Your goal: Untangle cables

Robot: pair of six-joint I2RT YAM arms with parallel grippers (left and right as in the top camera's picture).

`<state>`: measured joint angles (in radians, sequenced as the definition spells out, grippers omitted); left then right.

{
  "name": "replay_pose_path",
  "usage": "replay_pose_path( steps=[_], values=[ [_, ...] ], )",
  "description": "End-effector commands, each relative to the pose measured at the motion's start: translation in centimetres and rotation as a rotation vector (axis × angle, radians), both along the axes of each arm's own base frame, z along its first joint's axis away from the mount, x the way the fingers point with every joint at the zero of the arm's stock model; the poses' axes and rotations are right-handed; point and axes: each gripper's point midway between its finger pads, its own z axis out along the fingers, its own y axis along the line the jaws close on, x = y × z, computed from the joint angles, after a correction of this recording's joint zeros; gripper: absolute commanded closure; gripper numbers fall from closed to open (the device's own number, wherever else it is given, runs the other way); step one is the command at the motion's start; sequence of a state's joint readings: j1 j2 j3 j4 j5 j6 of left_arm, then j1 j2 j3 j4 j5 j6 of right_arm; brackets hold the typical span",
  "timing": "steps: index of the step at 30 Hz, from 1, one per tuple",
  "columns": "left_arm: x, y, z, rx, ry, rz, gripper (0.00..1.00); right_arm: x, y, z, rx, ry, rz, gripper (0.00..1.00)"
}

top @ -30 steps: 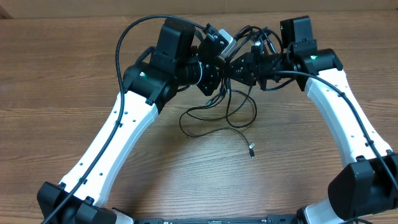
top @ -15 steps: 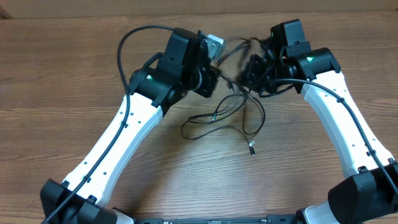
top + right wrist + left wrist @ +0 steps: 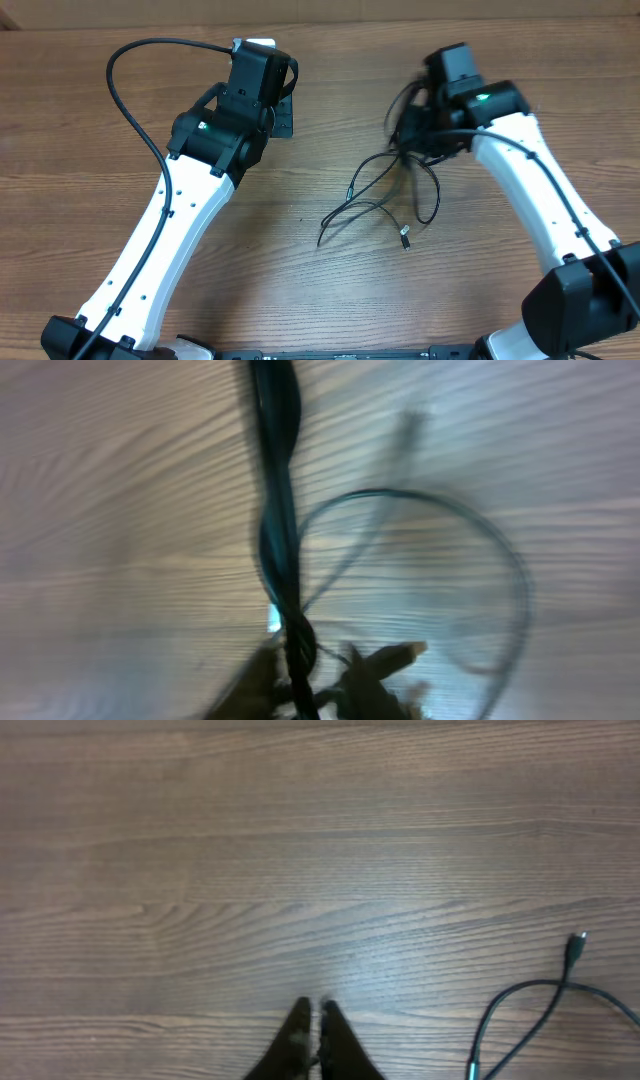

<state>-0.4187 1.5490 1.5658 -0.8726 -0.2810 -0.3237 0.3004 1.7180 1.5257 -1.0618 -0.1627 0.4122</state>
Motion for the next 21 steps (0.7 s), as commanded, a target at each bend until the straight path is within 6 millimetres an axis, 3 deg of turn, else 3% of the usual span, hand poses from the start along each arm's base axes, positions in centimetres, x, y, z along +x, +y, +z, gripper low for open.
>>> replay_pose_path(
  steps=[1, 3, 5, 7, 9, 12, 15, 19, 21],
  values=[
    [0.0, 0.5, 0.9, -0.110, 0.006, 0.039, 0.90, -2.6, 6.9, 1.6, 0.147, -0.054, 0.342, 0.39],
    [0.0, 0.9, 0.6, -0.156, 0.033, 0.030, 0.91, -3.8, 9.5, 2.9, 0.269, -0.068, 0.461, 0.27],
    [0.0, 1.5, 0.4, -0.183, 0.053, 0.032, 0.91, -4.5, 11.3, 4.4, 0.392, -0.080, 0.532, 0.21],
    [-0.2, 1.5, 0.2, -0.218, 0.080, 0.009, 0.91, -4.0, 11.3, 5.5, 0.461, -0.093, 0.523, 0.19],
    [-0.3, 1.0, 0.2, -0.218, 0.087, -0.043, 0.91, -2.8, 9.8, 5.3, 0.443, -0.084, 0.442, 0.18],
    [-0.7, 0.2, 0.1, -0.236, 0.102, -0.094, 0.89, -0.3, 4.7, 3.3, 0.318, -0.023, 0.160, 0.17],
    [-1.1, -0.4, -0.3, -0.246, 0.128, -0.119, 0.89, 0.4, 2.1, 2.8, 0.281, -0.009, 0.080, 0.17],
    [-2.7, -1.2, -2.9, -0.229, 0.255, -0.161, 0.87, 0.8, -0.5, 2.2, 0.245, 0.006, 0.013, 0.17],
    [-3.7, -1.0, -5.1, -0.230, 0.359, -0.109, 0.86, 0.8, -0.7, 2.1, 0.239, 0.008, 0.012, 0.17]
  ],
)
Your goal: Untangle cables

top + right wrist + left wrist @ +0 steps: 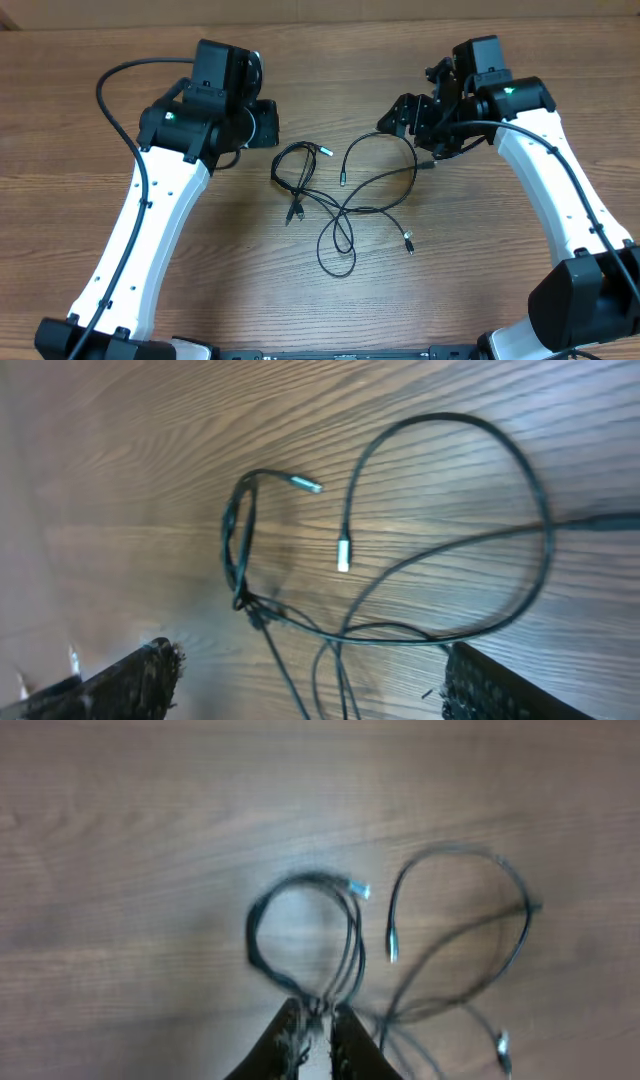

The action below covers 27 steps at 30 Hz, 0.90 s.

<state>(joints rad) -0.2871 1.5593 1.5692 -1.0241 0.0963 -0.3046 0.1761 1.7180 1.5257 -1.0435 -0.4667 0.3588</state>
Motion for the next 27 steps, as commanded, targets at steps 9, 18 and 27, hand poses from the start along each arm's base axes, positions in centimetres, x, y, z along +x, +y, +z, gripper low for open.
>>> replay_pose_path(
  steps=[9, 18, 27],
  values=[
    [-2.9, 0.9, -11.0, 0.058, 0.463, 0.310, 0.79, -0.2, -1.1, 0.0, -0.045, 0.008, -0.029, 0.14],
    [-2.6, -0.5, -17.6, 0.002, 0.635, 0.496, 0.60, -0.3, -1.1, -0.1, -0.048, 0.009, -0.021, 0.11],
    [-1.9, -1.9, -20.6, -0.034, 0.682, 0.446, 0.57, -0.5, -1.1, -0.1, -0.052, 0.008, -0.008, 0.11]
  ],
)
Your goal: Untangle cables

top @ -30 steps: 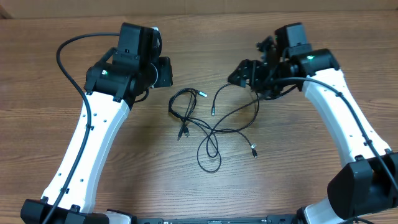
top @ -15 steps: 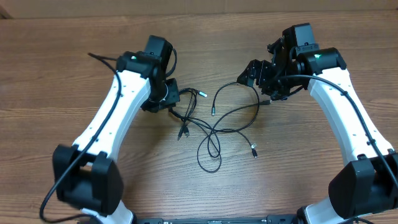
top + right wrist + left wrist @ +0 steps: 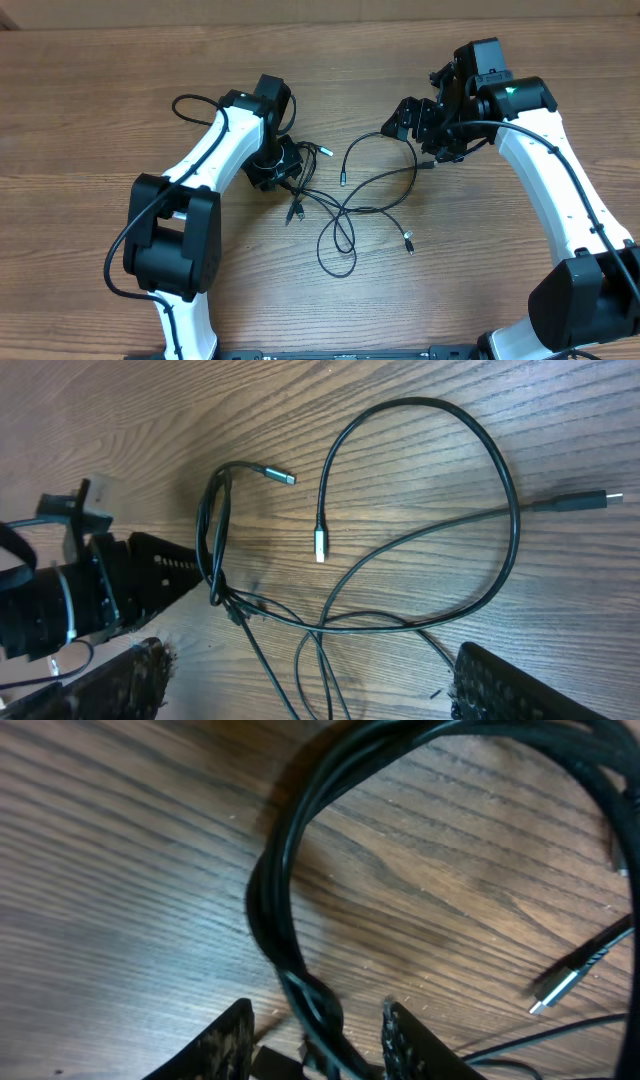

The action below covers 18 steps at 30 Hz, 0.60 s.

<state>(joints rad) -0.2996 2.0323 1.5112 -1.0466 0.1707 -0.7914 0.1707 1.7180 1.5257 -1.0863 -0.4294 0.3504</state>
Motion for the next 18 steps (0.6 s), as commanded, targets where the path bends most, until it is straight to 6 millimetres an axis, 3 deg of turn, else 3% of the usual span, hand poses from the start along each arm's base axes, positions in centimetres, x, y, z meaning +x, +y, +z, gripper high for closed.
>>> replay_pose_path(
  steps=[1, 4, 6, 7, 8, 9, 12, 15, 18],
  values=[
    [-0.4, -0.6, -1.4, -0.018, 0.040, 0.012, 0.56, 0.1, -0.2, 0.5, -0.009, -0.022, 0.004, 0.11],
    [-0.3, -0.6, -2.5, -0.017, 0.056, 0.011, 0.52, 0.1, -0.2, 0.5, -0.009, -0.022, 0.004, 0.11],
    [-0.6, -0.6, -3.2, -0.012, 0.073, -0.008, 0.56, 0.1, -0.2, 0.5, -0.009, -0.021, 0.005, 0.11],
    [-0.7, -0.5, -3.6, -0.009, 0.079, -0.029, 0.64, 0.1, -0.2, 0.5, -0.009, -0.021, 0.004, 0.11],
    [-0.7, -0.4, -3.8, -0.008, 0.079, -0.048, 0.84, 0.1, -0.2, 0.5, -0.008, -0.021, 0.005, 0.11],
    [-0.6, -0.3, -3.9, -0.006, 0.077, -0.053, 0.96, 0.1, -0.1, 0.5, -0.005, -0.021, 0.005, 0.11],
    [0.4, -0.1, -3.6, -0.026, 0.040, -0.046, 0.96, 0.1, 1.3, 1.5, 0.072, -0.062, 0.085, 0.15],
    [2.0, -0.2, -1.7, -0.073, -0.048, -0.104, 0.96, 0.0, 3.3, 3.3, 0.195, -0.121, 0.182, 0.19],
    [3.9, -0.6, 2.5, -0.099, -0.207, -0.177, 0.96, 0.0, 4.5, 4.2, 0.237, -0.147, 0.207, 0.21]
  ],
)
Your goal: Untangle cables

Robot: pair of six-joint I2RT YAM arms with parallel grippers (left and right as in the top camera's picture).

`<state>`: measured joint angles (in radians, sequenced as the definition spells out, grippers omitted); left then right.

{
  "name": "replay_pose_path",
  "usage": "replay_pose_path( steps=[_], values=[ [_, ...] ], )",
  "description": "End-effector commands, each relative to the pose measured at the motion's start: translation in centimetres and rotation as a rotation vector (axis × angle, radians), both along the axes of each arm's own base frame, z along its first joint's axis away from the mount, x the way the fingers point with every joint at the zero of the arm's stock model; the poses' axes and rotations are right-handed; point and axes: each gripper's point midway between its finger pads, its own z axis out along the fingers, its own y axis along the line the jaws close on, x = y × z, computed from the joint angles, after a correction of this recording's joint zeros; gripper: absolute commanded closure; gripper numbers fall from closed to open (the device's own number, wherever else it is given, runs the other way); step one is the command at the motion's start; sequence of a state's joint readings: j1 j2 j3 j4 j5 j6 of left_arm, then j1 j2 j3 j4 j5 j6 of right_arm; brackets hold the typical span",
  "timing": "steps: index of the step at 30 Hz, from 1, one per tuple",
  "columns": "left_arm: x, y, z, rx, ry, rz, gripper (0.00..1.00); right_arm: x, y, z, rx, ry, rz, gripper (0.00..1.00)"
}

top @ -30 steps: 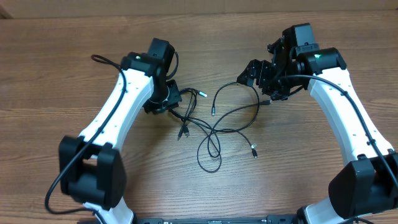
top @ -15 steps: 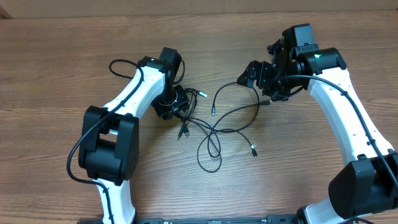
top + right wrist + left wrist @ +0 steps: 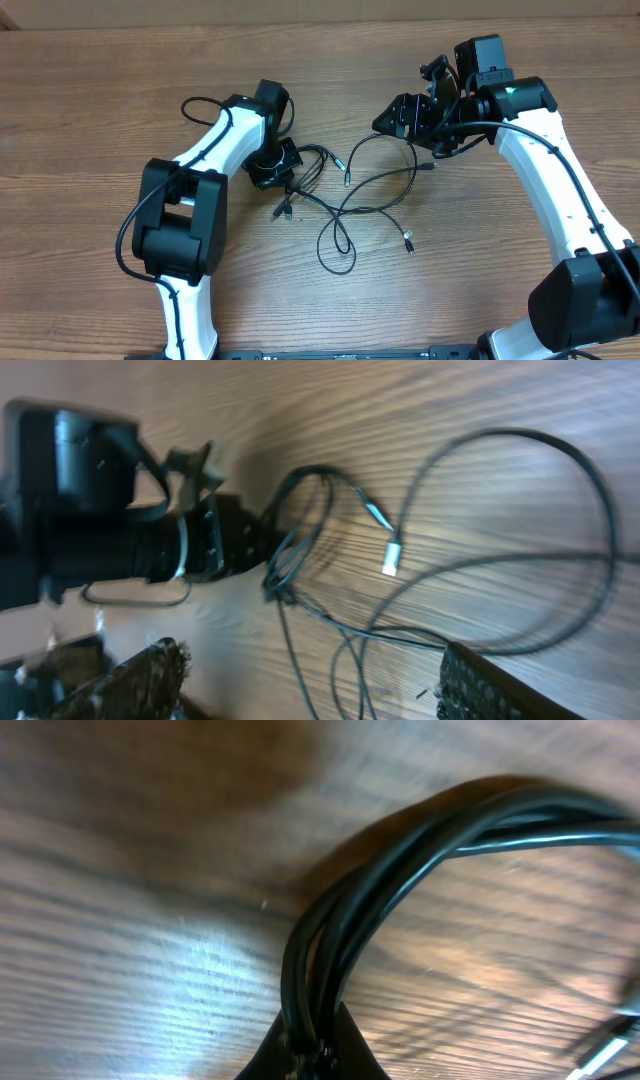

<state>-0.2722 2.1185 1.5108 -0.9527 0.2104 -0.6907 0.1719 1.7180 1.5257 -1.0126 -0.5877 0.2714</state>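
Note:
Thin black cables [image 3: 372, 186] lie tangled mid-table, with silver-tipped ends [image 3: 407, 240] sticking out. A small coiled bundle [image 3: 308, 164] forms their left part. My left gripper [image 3: 278, 168] is low on the table, shut on that bundle. In the left wrist view the bundle's strands [image 3: 400, 860] rise straight out of the closed left gripper [image 3: 314, 1045]. My right gripper [image 3: 414, 103] hangs open above the far right of the tangle, holding nothing. In the right wrist view the right gripper's wide-apart fingers [image 3: 150, 672] frame the cables [image 3: 390, 555].
The wooden table [image 3: 90, 260] runs all round the tangle. The left arm's own black cable [image 3: 200, 103] loops beside its wrist. The table's far edge [image 3: 330, 20] lies behind both arms.
My left gripper stood open astride the coiled bundle; now it is shut on it. The bundle and its loose end have shifted slightly left. My right gripper has tilted a little, still open.
At first my right gripper was shut on the bunched cables at the right, while the left was shut and away from them. Then the cables lay spread out, the right gripper open. The left gripper then straddled the coil open, and now grips it.

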Motion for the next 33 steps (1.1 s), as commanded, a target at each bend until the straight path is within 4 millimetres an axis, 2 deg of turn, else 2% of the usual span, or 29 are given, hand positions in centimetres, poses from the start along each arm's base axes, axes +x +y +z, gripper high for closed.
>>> replay_pose_path(
  steps=[1, 2, 6, 9, 11, 13, 16, 21, 31, 33],
  values=[
    [2.7, -0.7, 6.7, -0.068, -0.233, -0.112, 0.96, -0.7, 2.4, 2.4, 0.105, -0.053, 0.085, 0.22],
    [3.4, -0.9, 8.9, -0.080, -0.310, -0.126, 0.96, -0.8, 3.0, 2.5, 0.112, -0.045, 0.083, 0.22],
    [4.4, -0.9, 15.6, -0.095, -0.516, -0.126, 0.96, -1.0, 4.9, 3.0, 0.149, -0.003, 0.045, 0.27],
    [4.0, -0.5, 19.2, -0.099, -0.606, -0.120, 0.96, -0.6, 6.0, 3.6, 0.187, 0.017, 0.001, 0.36],
    [3.6, 0.1, 20.4, -0.074, -0.635, -0.111, 0.96, -0.3, 6.7, 4.0, 0.211, 0.016, -0.012, 0.39],
    [3.1, 0.4, 20.8, -0.059, -0.639, -0.121, 0.96, -0.2, 7.5, 4.8, 0.246, -0.011, 0.015, 0.39],
    [2.6, 1.4, 20.1, -0.008, -0.606, -0.115, 0.96, -0.3, 8.4, 5.5, 0.281, -0.032, 0.049, 0.39],
    [1.8, 2.7, 19.4, 0.063, -0.562, -0.103, 0.96, -1.0, 9.5, 5.5, 0.283, -0.016, 0.065, 0.39],
    [2.2, 2.7, 19.6, 0.068, -0.580, -0.095, 0.96, -0.7, 13.2, 1.9, 0.266, 0.076, 0.047, 0.40],
    [2.2, 2.7, 19.6, 0.066, -0.579, -0.090, 0.96, -0.5, 13.4, 1.9, 0.271, 0.075, 0.036, 0.45]
  ],
)
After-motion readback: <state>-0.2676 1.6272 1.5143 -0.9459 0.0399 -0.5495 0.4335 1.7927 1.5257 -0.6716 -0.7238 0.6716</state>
